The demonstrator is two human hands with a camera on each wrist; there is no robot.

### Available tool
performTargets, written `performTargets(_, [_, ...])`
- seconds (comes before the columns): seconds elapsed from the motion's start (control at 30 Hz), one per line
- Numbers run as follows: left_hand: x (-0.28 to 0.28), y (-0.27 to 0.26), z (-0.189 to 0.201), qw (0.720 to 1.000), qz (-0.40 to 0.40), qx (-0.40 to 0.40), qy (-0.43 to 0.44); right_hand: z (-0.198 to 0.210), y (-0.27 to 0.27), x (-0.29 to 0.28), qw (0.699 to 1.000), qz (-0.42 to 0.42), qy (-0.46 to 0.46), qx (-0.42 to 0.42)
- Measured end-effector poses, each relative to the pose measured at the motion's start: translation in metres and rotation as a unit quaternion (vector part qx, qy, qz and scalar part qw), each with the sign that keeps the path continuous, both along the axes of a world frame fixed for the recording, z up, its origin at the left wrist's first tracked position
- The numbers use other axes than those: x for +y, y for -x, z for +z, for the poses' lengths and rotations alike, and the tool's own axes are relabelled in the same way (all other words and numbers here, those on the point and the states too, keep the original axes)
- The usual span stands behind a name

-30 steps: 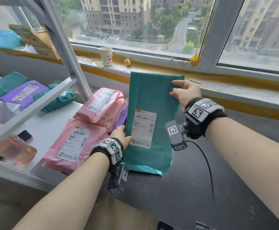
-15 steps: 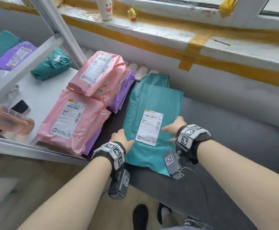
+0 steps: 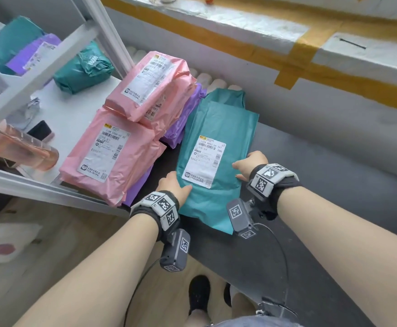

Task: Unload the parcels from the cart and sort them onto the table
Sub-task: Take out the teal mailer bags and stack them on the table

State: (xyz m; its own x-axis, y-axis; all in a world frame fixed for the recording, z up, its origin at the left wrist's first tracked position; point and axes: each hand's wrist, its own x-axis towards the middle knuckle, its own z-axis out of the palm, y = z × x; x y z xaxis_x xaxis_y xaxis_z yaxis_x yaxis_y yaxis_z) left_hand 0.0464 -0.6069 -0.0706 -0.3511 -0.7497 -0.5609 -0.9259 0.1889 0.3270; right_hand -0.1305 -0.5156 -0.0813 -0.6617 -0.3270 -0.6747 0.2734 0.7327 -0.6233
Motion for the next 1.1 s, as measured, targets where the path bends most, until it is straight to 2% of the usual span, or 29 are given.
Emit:
performTargets(0.13, [-0.011,-0.005,0.003,0.998,0.014,-0.005,0.062,-0.005,-0.021,0.003,0.997,0.027,0.036,-0.061])
performTargets(0.23, [-0.01,-0.009,0.007,0.988,-0.052,-0.035,0.138,-0.007,-0.042,-0.003,0.994,-0.026,0.053,-0.089])
performTargets(0.33, [-0.002,-0.012,0.012,0.974,-0.128,-0.061,0.178,-0.003,-0.047,-0.008,0.994,-0.075,0.056,-0.058])
performTargets(0.47, [-0.002,-0.022,0.013,0.962,-0.22,-0.071,0.141,0.006,-0.038,-0.009,0.989,-0.13,0.066,0.016])
performTargets(0.6, [-0.01,-0.033,0.01,0.959,-0.254,-0.061,0.114,0.012,-0.044,-0.012,0.981,-0.146,0.126,-0.017])
performTargets(0.9, [-0.024,-0.04,0.005,0.946,-0.289,-0.055,0.138,-0.001,-0.08,-0.021,0.978,-0.175,0.104,-0.043])
performTargets(1.1, [-0.03,-0.045,0.006,0.927,-0.343,-0.039,0.15,0.005,-0.085,-0.014,0.986,-0.144,0.082,-0.023])
